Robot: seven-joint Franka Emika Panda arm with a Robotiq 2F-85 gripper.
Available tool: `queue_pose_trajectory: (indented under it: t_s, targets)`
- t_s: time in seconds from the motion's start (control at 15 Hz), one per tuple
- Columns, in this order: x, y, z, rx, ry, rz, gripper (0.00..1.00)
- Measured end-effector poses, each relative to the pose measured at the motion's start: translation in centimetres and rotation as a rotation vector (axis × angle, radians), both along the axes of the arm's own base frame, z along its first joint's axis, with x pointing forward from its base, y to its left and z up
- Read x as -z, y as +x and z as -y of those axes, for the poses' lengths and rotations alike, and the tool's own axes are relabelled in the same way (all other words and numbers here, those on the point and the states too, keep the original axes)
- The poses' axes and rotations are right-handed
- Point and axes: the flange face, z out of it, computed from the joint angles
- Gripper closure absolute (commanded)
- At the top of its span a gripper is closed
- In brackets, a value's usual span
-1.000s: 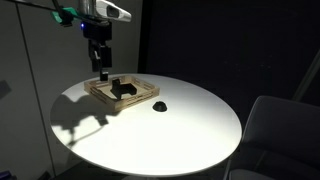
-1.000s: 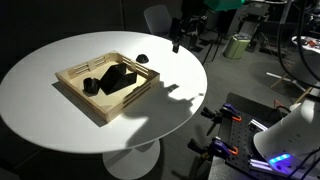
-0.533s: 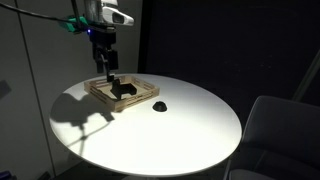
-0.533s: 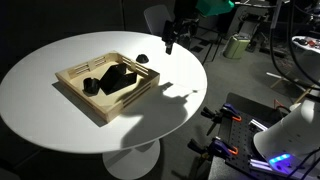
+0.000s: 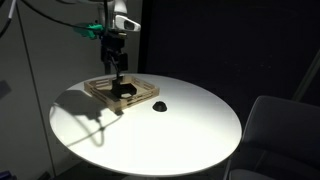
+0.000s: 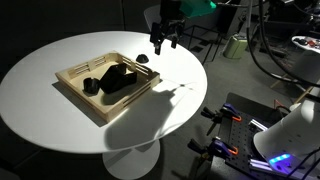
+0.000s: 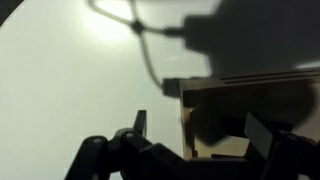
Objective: Push the black object on the table to the left then take the frame off the tray and put it on the table
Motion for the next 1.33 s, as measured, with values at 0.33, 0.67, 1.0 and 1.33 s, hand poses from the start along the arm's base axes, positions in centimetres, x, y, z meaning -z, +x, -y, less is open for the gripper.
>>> queue_pose_trajectory:
  t_s: [0.33, 0.67, 1.0, 1.33]
  targets:
    - [0.2, 1.3, -0.6, -0.014, -0.003, 0.001, 0.0]
    - [0.2, 1.3, -0.5, -0.013, -0.003, 0.0, 0.0]
    - [0.7, 1.7, -0.6, -0.015, -0.002, -0.004, 0.0]
    - [1.8, 4.4, -2.0, -0.054, 0.004, -0.007, 0.0]
